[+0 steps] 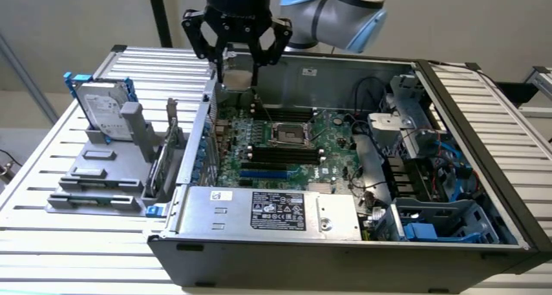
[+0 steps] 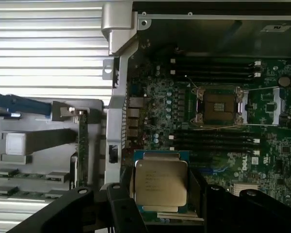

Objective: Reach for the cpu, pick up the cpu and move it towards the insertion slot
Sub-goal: 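Pick up the cpu and move it towards the insertion slot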

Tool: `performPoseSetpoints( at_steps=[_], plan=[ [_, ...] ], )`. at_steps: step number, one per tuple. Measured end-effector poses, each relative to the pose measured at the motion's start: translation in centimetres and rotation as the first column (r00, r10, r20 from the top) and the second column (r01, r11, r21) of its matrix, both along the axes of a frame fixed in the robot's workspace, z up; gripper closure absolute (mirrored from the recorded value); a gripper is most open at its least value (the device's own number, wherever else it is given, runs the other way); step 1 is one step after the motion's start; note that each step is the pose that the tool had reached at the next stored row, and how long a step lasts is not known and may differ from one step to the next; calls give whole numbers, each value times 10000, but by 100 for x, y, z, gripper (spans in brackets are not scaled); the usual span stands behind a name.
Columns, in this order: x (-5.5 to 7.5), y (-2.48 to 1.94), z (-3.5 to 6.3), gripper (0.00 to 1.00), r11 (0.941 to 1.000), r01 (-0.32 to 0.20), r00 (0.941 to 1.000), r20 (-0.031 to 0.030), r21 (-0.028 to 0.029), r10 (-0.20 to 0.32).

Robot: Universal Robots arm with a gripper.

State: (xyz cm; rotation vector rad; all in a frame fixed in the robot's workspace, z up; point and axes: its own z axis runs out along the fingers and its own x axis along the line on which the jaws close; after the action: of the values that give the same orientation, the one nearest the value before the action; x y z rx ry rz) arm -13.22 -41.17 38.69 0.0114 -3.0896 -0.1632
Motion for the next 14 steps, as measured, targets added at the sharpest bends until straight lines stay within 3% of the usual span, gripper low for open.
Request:
performPoseSetpoints(
  at_steps=[1, 10, 14],
  plan=[
    [92, 0, -1, 45, 10000, -3, 10000, 1, 3, 3],
    [500, 5, -31, 45, 10000, -10, 10000, 1, 3, 10],
    [658, 36, -73, 45, 10000, -11, 10000, 3, 3, 11]
  ],
)
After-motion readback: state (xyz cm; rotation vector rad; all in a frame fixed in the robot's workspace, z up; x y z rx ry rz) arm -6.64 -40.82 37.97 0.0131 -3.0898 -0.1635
